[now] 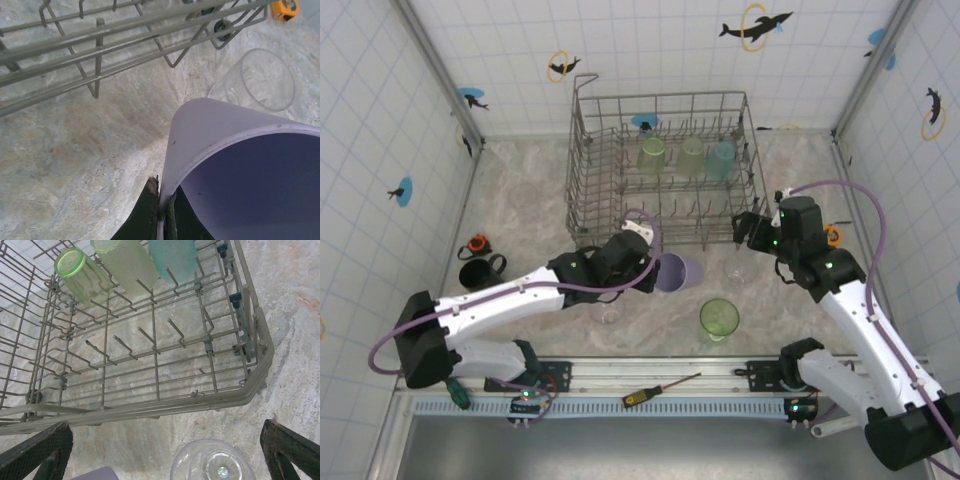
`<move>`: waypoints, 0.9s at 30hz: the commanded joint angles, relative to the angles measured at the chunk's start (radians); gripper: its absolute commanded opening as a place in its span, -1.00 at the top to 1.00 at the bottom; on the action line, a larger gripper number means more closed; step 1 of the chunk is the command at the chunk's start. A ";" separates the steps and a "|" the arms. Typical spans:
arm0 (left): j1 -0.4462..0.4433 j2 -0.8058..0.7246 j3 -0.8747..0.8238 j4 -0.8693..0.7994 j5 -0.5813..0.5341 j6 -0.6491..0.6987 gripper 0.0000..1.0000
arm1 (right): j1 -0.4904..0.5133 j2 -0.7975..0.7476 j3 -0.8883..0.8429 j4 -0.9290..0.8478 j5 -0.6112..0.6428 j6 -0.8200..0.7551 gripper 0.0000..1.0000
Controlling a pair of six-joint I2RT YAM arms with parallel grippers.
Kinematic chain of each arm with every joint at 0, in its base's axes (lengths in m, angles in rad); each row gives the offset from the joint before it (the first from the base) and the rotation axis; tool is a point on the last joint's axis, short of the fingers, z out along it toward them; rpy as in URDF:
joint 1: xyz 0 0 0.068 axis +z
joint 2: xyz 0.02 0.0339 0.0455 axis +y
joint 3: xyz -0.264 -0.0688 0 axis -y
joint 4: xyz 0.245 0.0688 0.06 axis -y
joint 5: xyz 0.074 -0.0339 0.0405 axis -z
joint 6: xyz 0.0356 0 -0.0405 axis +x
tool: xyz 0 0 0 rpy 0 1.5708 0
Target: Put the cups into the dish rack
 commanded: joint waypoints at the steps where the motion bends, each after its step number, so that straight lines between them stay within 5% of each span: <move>1: -0.001 -0.052 0.062 -0.006 -0.022 0.023 1.00 | 0.005 0.005 0.034 0.045 -0.015 0.002 -1.00; 16: -0.002 -0.050 0.175 0.064 -0.061 0.115 1.00 | 0.010 0.042 0.045 0.094 -0.042 0.005 -0.99; 27: 0.061 0.100 0.350 0.098 0.009 0.195 1.00 | -0.021 0.110 0.117 0.089 -0.009 -0.093 -1.00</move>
